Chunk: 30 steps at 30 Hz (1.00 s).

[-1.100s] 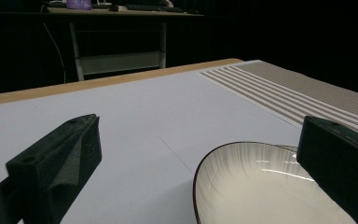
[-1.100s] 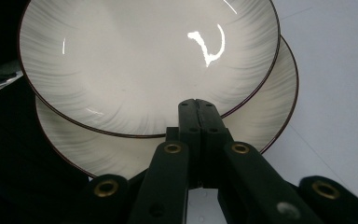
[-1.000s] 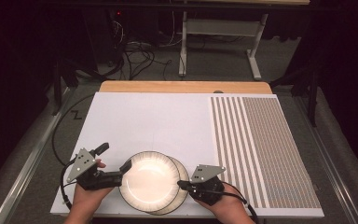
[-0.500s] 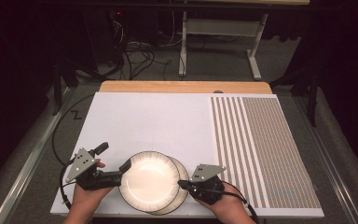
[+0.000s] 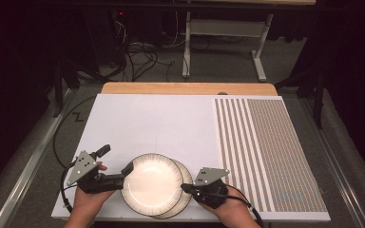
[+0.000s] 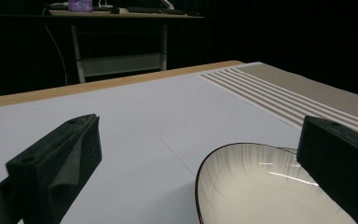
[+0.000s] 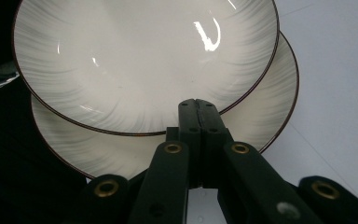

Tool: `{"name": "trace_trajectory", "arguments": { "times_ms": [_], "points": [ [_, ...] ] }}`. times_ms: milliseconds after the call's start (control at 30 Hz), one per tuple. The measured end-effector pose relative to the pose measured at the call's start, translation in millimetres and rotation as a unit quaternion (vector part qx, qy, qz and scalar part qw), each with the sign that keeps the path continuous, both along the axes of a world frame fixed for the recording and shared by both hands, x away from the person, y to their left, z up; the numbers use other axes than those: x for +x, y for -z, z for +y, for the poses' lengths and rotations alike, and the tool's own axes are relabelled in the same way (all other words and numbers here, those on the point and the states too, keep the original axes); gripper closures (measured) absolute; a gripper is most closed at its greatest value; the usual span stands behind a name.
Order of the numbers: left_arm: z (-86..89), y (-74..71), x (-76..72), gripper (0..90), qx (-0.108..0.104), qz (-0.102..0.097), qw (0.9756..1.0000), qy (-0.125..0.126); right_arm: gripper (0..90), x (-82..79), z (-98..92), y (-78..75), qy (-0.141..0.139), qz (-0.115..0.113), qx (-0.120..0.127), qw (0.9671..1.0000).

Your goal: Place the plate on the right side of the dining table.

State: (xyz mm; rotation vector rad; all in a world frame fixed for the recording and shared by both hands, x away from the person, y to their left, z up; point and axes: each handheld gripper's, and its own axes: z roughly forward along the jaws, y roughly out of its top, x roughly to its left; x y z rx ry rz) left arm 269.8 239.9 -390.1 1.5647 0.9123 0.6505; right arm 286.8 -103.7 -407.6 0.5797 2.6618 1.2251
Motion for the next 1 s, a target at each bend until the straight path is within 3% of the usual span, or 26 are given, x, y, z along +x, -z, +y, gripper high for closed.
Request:
{"name": "trace_trajectory", "arguments": {
  "times_ms": [333,567,800,1000],
  "points": [
    [3.4,-1.7,-1.4,0.5,0.000,0.000,1.0000,-0.001,90.0,-1.4,11.8,3.8,-0.014,0.000,-0.013,0.9998],
    [3.0,-1.7,0.1,0.5,0.000,0.010,1.0000,0.000,90.0,-1.7,15.5,5.1,-0.014,0.002,-0.014,0.9998],
    [3.5,-1.9,3.9,0.1,-0.002,0.046,0.9989,0.004,90.0,-2.0,15.7,5.3,-0.013,-0.001,-0.015,0.9998],
    [2.9,-3.9,4.9,0.1,-0.004,0.095,0.9952,0.023,90.0,-1.6,14.8,6.2,-0.014,-0.002,-0.018,0.9997]
  ]
}}
